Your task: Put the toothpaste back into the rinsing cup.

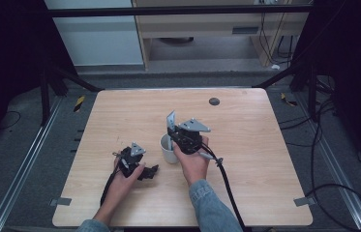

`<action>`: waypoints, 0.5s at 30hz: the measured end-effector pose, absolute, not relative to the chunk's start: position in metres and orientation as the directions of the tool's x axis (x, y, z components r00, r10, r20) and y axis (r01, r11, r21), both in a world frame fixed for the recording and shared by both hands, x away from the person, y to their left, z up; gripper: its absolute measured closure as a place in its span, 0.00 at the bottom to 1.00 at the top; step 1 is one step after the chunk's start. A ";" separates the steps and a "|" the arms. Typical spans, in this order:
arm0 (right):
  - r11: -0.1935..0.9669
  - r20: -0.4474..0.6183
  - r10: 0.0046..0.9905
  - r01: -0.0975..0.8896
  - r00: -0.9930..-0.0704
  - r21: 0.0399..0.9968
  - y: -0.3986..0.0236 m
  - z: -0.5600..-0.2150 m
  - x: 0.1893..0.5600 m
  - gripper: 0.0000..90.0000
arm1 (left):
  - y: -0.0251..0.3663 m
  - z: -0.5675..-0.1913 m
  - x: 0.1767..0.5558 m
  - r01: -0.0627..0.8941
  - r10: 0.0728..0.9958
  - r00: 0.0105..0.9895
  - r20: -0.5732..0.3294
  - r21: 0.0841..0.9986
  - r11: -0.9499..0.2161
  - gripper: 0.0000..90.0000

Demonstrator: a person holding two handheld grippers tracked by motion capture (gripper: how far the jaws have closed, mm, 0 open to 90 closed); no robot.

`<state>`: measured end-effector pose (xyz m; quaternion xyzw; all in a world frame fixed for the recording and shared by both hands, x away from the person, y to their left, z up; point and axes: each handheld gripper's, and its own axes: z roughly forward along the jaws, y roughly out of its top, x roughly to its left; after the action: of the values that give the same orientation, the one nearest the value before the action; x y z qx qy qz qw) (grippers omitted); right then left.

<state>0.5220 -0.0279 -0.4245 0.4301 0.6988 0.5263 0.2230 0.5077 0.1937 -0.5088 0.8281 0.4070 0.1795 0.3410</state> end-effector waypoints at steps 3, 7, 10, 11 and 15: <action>0.077 0.142 0.837 0.370 -0.529 0.926 -0.028 -0.425 0.522 0.78 | 0.194 -0.509 0.508 0.551 0.797 0.604 0.020 0.711 -0.436 0.00; 0.078 0.142 0.837 0.372 -0.528 0.925 -0.029 -0.426 0.521 0.78 | 0.194 -0.509 0.508 0.551 0.796 0.604 0.020 0.711 -0.436 0.00; 0.079 0.143 0.836 0.375 -0.529 0.923 -0.029 -0.425 0.522 0.76 | 0.194 -0.509 0.508 0.551 0.797 0.604 0.020 0.711 -0.436 0.00; 0.081 0.143 0.836 0.376 -0.529 0.923 -0.030 -0.425 0.522 0.74 | 0.194 -0.509 0.508 0.551 0.797 0.604 0.020 0.711 -0.436 0.00; 0.082 0.140 0.841 0.380 -0.522 0.921 -0.030 -0.425 0.522 0.69 | 0.194 -0.509 0.508 0.552 0.797 0.604 0.020 0.711 -0.436 0.00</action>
<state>0.5216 -0.0299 -0.4249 0.4355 0.7011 0.5191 0.2223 0.5077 0.1937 -0.5088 0.8280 0.4071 0.1796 0.3413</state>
